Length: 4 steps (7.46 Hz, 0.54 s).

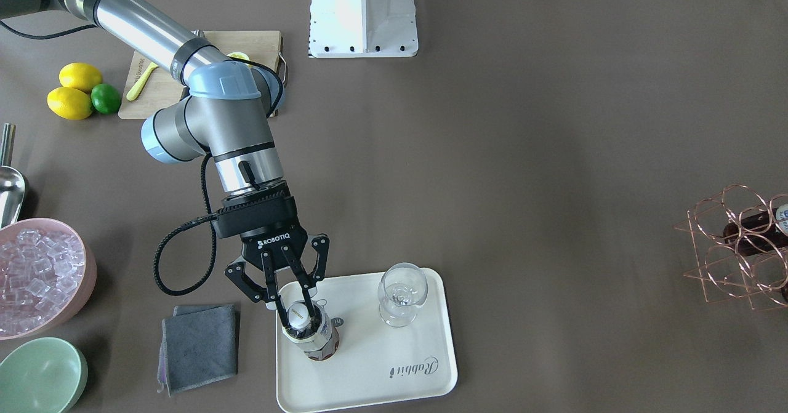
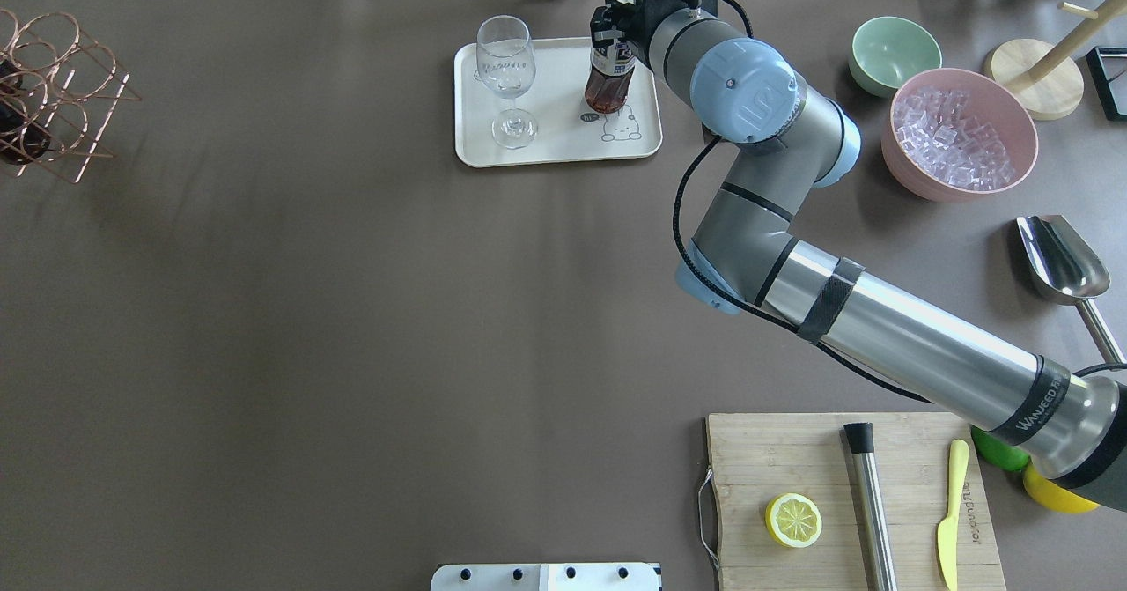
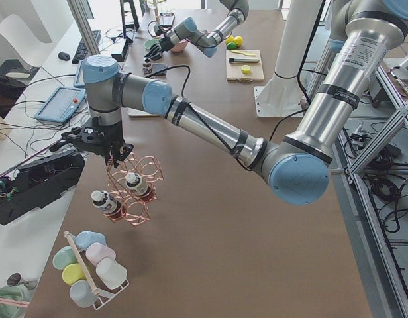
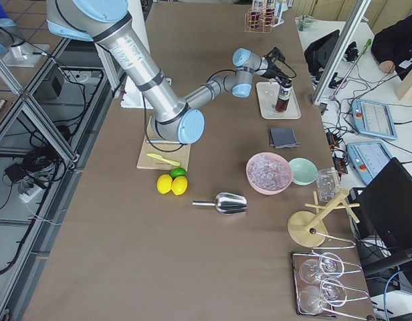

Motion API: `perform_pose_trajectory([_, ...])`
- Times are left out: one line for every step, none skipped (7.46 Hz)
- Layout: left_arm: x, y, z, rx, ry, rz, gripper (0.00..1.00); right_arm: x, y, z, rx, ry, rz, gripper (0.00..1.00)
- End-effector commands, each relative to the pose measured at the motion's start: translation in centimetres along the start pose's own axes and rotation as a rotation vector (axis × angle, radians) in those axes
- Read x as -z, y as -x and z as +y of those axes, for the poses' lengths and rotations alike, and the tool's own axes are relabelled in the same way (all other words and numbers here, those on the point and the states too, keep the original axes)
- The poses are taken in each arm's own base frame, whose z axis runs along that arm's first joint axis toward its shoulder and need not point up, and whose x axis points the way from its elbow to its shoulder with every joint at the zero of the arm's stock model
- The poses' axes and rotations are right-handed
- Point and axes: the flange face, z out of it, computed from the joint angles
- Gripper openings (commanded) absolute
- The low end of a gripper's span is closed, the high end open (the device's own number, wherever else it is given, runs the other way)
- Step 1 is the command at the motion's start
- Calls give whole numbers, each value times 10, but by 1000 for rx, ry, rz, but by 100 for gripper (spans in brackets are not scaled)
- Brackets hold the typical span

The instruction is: Take tea from basket to plate

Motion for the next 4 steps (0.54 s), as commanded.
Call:
perform_pose_trajectory([-19, -20, -19, 132, -2, -12, 0, 1, 5, 7, 3, 1, -3, 0])
perform_pose_trajectory([-9, -34, -9, 178, 1, 3, 0, 2, 4, 8, 1, -1, -7, 0])
perform_pose_trajectory([-8, -35, -9, 184, 1, 4, 0, 5, 1, 8, -1, -6, -12, 0])
perform_pose_trajectory([-6, -36, -7, 183, 1, 7, 0, 6, -3, 13, -1, -12, -23, 71])
